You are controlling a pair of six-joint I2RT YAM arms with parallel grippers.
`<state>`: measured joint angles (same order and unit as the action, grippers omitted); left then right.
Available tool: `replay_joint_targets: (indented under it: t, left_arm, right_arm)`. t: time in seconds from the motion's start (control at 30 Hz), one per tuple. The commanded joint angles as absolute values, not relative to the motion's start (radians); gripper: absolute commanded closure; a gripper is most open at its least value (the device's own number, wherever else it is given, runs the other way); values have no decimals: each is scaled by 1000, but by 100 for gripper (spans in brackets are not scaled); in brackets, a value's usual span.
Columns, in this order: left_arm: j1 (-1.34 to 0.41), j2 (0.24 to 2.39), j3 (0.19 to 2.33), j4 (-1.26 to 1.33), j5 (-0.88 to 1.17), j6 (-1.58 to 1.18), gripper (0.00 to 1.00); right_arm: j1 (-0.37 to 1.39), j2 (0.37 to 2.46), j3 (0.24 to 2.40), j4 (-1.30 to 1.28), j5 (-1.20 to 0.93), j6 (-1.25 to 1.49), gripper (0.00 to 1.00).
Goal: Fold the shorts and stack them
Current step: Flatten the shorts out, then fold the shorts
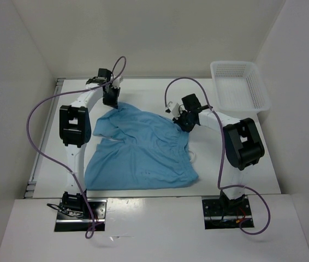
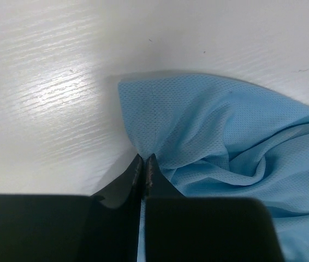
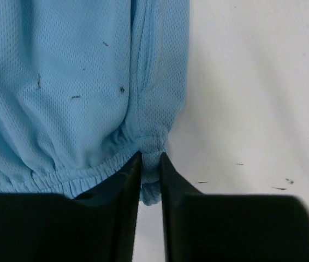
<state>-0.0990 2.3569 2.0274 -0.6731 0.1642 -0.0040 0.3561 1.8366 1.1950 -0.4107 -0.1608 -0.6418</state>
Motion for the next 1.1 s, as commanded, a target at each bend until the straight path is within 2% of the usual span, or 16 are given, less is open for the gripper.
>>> replay_joint_targets:
  t: [0.0,0.07,0.13,0.37,0.6,0.73,0.77,0.9,1.07]
  left_arm:
    - [-101,2284,2065,-669,146,0,100]
    - [-101,2254,2075,-660,137,0,100]
    - [-101,2243,2075,-660,118,0,100]
    - [-92,2191,2149,-660,52,0,100]
    - [-57,2074,2183,-721,41,0,100]
    - [-34,1971,2006,-765,41,0,98]
    - [-34,1920,1870,-765,52,0,96]
    - [-44,1798,1589,-765,52,0,94]
    - [11,1694,1399,-756,81,0,90]
  right_arm:
    - [364,1845,1215,-411,-144,-695,82]
    - [364,1868,1215,-399,-117,-706,94]
    - [364,1868,1235,-387,-95,-706,100]
    - [364,1848,1310,-374,-69,-726,100]
    - [364,1732,1361,-374,1,-726,100]
    - [364,1666,1312,-374,2,-726,100]
    - [364,1639,1275,-374,2,-715,100]
    - [373,1566,1209,-374,11,-715,100]
    - [382,1476,1128,-374,-14,-733,100]
